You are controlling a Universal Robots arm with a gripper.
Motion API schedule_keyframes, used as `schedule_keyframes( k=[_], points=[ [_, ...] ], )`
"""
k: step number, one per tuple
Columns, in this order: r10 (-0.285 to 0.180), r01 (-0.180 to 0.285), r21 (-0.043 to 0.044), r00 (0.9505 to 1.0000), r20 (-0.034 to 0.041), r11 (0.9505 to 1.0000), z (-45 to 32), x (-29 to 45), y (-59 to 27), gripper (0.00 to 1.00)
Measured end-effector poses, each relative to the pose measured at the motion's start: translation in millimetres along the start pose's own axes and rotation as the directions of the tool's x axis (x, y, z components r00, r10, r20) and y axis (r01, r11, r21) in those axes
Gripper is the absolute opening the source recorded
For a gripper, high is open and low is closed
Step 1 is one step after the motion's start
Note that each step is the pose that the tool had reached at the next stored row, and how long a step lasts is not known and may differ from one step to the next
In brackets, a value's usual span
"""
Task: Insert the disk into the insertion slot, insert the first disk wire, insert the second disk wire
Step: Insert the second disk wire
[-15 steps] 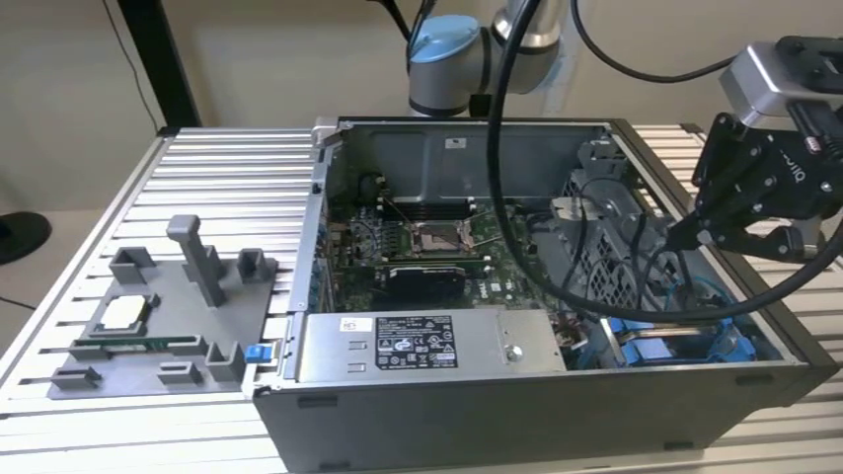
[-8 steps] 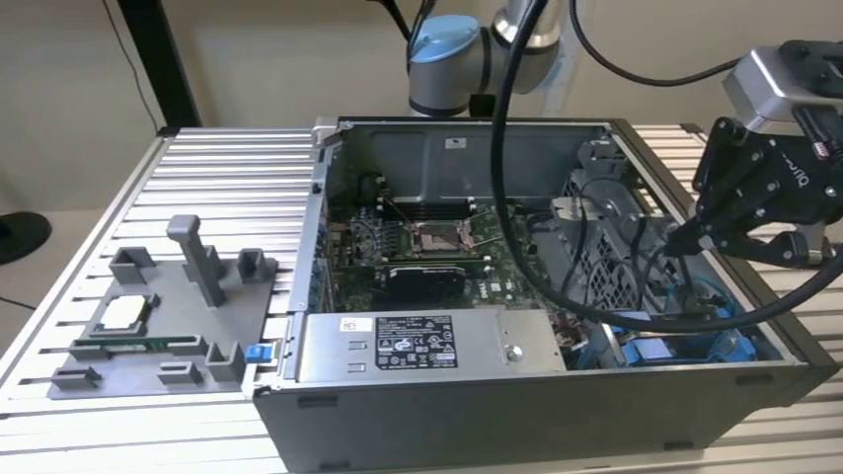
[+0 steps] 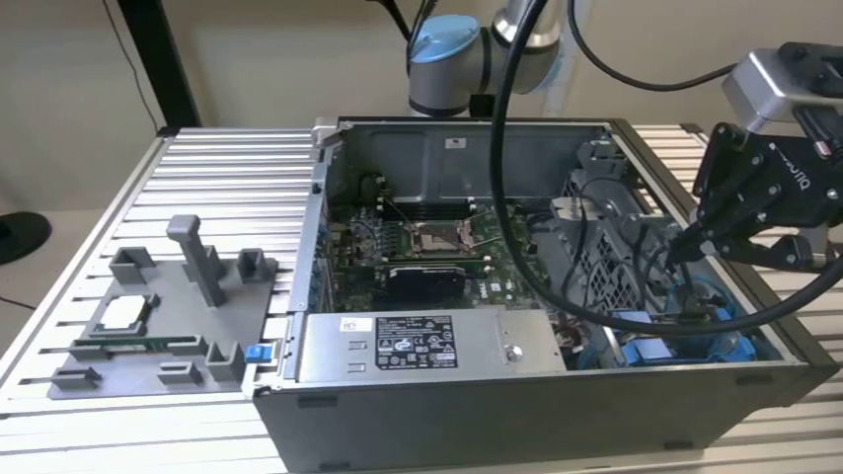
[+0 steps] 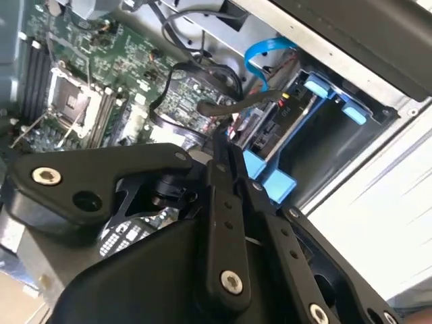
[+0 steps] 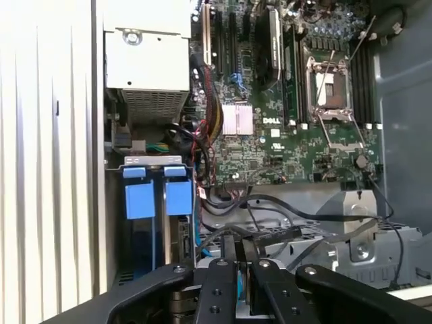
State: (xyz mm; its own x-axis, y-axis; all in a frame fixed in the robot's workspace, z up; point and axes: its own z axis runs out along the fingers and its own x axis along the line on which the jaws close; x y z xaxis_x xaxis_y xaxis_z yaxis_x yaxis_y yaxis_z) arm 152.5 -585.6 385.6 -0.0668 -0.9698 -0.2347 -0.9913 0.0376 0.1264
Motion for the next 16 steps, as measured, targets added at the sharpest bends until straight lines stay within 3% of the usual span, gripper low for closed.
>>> schedule_keyframes(
  k=[2, 3, 4, 7, 12, 16],
  points=[
    [0.003, -0.003, 0.002, 0.9996, -0.0292, 1.0, 0.0, 0.0, 0.0, 0.0],
    [0.004, -0.004, 0.004, 0.9992, -0.0402, 1.0, 0.4, 0.1, 0.4, 0.0],
    [0.004, -0.004, 0.0075, 0.9989, -0.046, 1.0, 1.3, 0.4, 1.6, 0.0],
    [0.0, 0.001, 0.0308, 0.9988, -0.0483, 0.9995, 4.5, 1.5, 8.3, 0.0],
    [-0.011, 0.016, 0.093, 0.9987, -0.05, 0.9955, 7.9, 2.6, 15.0, 0.0],
    [-0.018, 0.024, 0.1266, 0.9985, -0.0516, 0.9917, 11.7, 3.7, 20.0, 0.0]
  ],
)
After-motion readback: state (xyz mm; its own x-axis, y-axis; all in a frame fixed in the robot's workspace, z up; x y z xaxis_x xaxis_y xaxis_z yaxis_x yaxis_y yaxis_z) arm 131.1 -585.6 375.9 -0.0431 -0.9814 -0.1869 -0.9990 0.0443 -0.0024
